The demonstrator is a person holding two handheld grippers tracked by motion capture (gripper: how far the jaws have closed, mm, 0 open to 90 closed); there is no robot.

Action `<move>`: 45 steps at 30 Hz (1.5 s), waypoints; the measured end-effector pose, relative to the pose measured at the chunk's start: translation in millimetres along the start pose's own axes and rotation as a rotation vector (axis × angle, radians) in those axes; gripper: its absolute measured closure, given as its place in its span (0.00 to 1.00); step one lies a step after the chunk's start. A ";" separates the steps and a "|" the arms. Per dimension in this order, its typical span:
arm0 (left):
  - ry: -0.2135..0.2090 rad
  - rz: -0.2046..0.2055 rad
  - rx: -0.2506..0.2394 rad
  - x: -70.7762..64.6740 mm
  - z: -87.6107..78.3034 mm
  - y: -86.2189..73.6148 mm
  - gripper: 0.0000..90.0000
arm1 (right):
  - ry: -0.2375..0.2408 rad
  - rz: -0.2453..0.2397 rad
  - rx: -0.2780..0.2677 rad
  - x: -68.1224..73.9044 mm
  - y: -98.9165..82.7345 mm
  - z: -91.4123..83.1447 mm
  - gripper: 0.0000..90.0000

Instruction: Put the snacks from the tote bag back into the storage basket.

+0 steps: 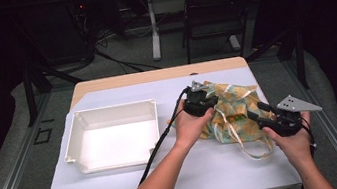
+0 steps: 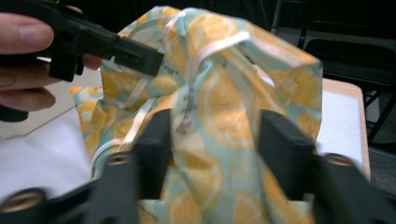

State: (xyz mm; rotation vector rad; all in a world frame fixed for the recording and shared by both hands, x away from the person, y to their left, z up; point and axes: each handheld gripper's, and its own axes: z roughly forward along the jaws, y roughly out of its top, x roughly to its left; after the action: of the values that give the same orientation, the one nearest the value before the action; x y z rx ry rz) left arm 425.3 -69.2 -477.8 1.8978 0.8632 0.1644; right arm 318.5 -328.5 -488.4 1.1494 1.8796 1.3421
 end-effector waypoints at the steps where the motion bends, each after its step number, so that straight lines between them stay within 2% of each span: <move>1: -0.003 0.001 0.000 -0.3 -0.2 0.0 0.99 | -0.011 0.002 0.001 0.8 -1.2 0.7 0.36; 2: -0.004 0.005 0.001 -0.5 -0.5 0.1 0.99 | -0.021 -0.014 0.022 1.9 -2.7 1.5 0.30; 4: -0.007 0.001 -0.004 -1.7 -0.8 0.1 0.99 | -0.048 -0.054 0.063 5.7 -4.9 4.8 0.24; 6: -0.011 0.008 -0.002 -2.7 -1.7 0.5 0.99 | -0.078 -0.094 0.083 10.1 -7.5 9.6 0.28; 7: -0.015 0.005 0.000 -3.5 -1.7 0.3 0.99 | -0.107 -0.112 0.084 12.6 -8.3 10.7 0.34; 9: -0.016 0.011 0.003 -4.1 -2.3 0.0 0.99 | -0.145 -0.141 0.080 14.6 -7.8 10.0 0.55; 11: -0.015 0.012 -0.002 -4.3 -2.6 -0.5 0.99 | -0.127 -0.120 0.030 13.1 -4.9 4.8 0.70; 13: -0.011 0.017 -0.004 -3.2 -2.5 -0.8 0.99 | -0.126 -0.098 0.005 10.0 -1.0 1.9 0.83; 14: -0.009 0.022 0.002 -2.5 -2.8 -0.6 0.99 | -0.119 -0.084 -0.005 6.6 1.7 1.1 0.92; 16: -0.008 0.021 0.007 -1.9 -3.0 -0.6 0.99 | -0.110 -0.065 0.000 1.8 5.6 1.7 0.99; 21: 0.015 0.035 0.027 -0.9 1.7 -3.1 0.99 | -0.081 -0.013 0.004 -10.1 15.1 12.5 1.00; 24: 0.026 0.027 0.039 0.2 5.9 -5.2 0.99 | -0.091 0.002 0.018 -17.2 20.6 20.6 1.00; 26: 0.029 0.023 0.045 0.7 8.4 -6.4 0.99 | -0.115 0.006 0.031 -21.8 24.7 25.8 1.00; 30: 0.040 0.011 0.058 1.5 13.5 -8.8 0.99 | -0.129 0.027 0.092 -33.8 28.3 38.6 1.00; 36: 0.059 -0.001 0.092 3.2 21.2 -16.1 0.98 | -0.115 0.126 0.172 -53.7 11.4 55.9 1.00; 39: 0.073 0.000 0.118 3.3 24.4 -20.8 0.98 | -0.113 0.166 0.188 -57.3 0.8 60.9 1.00; 41: 0.086 -0.012 0.130 3.9 27.9 -25.9 0.99 | -0.111 0.199 0.216 -60.3 -8.4 63.9 1.00; 43: 0.098 -0.032 0.146 5.9 31.6 -31.8 0.99 | -0.112 0.212 0.249 -62.7 -16.2 65.7 1.00; 45: 0.108 -0.044 0.182 9.2 35.4 -39.0 0.99 | -0.116 0.235 0.277 -64.3 -27.0 69.2 1.00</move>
State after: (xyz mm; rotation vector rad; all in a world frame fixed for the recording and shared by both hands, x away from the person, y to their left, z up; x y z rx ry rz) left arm 429.3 -80.1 -530.0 2.0526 1.0214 0.1678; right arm 397.1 -356.5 -540.3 1.5952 1.9345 1.1265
